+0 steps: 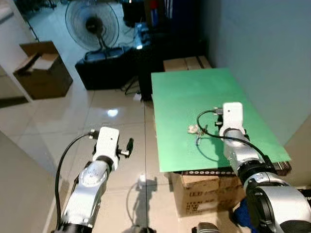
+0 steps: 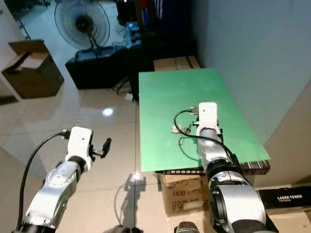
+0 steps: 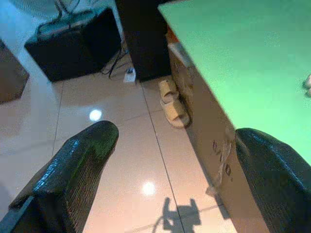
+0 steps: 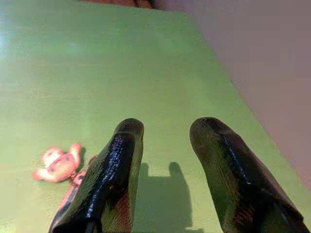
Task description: Hang keys on a hook
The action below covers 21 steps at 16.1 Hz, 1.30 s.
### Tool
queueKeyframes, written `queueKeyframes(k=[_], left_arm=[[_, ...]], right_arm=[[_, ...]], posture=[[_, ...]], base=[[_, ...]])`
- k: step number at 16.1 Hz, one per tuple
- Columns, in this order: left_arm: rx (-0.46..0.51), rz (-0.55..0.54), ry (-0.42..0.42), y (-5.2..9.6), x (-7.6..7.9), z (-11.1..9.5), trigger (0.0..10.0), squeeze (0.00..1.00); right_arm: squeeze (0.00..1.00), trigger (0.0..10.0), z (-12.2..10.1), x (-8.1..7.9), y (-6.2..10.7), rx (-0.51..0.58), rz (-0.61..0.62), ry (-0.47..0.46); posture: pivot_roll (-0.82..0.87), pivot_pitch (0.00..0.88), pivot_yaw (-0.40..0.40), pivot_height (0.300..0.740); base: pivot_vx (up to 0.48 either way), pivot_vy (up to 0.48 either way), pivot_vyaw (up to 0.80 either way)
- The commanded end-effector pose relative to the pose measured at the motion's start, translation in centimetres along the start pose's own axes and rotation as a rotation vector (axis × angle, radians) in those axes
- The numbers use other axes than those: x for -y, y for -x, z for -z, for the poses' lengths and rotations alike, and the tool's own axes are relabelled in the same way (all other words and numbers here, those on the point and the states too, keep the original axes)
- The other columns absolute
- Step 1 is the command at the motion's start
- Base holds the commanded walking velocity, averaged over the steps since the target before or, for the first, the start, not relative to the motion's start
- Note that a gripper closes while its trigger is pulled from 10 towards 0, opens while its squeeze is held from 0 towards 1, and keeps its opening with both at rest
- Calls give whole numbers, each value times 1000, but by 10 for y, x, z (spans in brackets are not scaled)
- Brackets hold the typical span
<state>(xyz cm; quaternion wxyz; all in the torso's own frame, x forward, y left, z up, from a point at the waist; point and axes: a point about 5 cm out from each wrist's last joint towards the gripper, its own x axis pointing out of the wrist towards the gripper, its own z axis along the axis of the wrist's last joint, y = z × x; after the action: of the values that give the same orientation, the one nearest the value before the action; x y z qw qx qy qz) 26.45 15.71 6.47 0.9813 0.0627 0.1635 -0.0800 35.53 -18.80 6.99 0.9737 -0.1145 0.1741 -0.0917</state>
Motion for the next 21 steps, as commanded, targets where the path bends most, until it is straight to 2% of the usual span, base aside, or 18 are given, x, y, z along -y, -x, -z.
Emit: queueKeyframes(k=[1, 3, 5, 7, 8, 10, 13, 18, 21], left_arm=[[1, -15, -16, 5, -6, -3, 10000, 0], [-20, -31, -18, 15, -9, 2, 10000, 0], [-33, -48, -30, 30, -14, 3, 10000, 0], [-62, -71, -50, 47, -24, 6, 10000, 0], [-69, -76, -56, 50, -25, 7, 10000, 0], [-97, -98, -67, 66, -34, 9, 10000, 0], [-122, -104, -80, 79, -34, 9, 10000, 0], [-121, -99, -88, 77, -35, 4, 10000, 0], [-116, -90, -81, 72, -32, 3, 10000, 0]], right_arm=[[0, 10000, -4, -9, 0, 10, -38, 45], [0, 10000, 1, -18, 2, -12, -93, 132], [0, 10000, 6, -20, 3, -27, -102, 148], [0, 10000, 11, -21, 4, -46, -100, 150], [0, 10000, 12, -21, 4, -49, -99, 149], [0, 10000, 18, -23, 6, -67, -93, 138], [0, 10000, 33, -25, 11, -119, -71, 92], [0, 10000, 38, -27, 14, -122, -8, 84], [0, 10000, 36, -29, 14, -97, -2, 132]], posture=[[-79, 79, 123, 723], [-55, 111, 106, 723], [-17, 154, 105, 723], [19, 210, 111, 723], [23, 218, 113, 723], [58, 274, 122, 723], [72, 278, 125, 723], [59, 256, 127, 723], [46, 242, 124, 723]], base=[[0, 0, 0], [0, 0, 0], [0, 0, 0], [0, 0, 0], [0, 0, 0], [0, 0, 0], [0, 0, 0], [0, 0, 0], [0, 0, 0]])
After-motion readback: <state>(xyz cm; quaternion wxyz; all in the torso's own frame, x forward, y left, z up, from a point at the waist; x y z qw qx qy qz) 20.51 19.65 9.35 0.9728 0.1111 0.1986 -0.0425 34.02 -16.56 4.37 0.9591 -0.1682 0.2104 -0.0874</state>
